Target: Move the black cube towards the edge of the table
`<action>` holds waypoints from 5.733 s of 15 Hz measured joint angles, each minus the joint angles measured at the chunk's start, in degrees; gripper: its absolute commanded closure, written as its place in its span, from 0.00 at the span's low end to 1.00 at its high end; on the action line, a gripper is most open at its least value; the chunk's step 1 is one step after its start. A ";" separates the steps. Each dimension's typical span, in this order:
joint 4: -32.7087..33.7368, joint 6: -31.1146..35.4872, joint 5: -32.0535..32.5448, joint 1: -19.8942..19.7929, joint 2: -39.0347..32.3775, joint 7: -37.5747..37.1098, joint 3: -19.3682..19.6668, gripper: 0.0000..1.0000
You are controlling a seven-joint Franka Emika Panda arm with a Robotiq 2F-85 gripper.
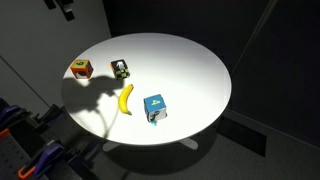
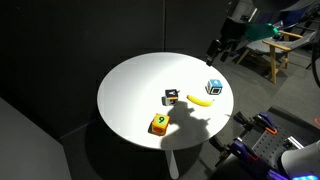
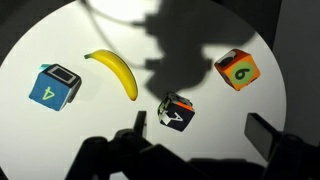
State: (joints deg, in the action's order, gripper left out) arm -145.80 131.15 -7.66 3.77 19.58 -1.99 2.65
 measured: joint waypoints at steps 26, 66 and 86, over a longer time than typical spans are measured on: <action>10.41 18.89 -6.48 -0.93 -26.01 -8.46 -1.57 0.00; 34.25 18.61 -1.93 2.04 -57.10 -19.14 -1.71 0.00; 38.26 26.57 -1.93 5.27 -65.50 -19.37 -0.60 0.43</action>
State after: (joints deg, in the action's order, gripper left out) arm -107.54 157.71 -9.59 9.03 -45.92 -21.36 2.05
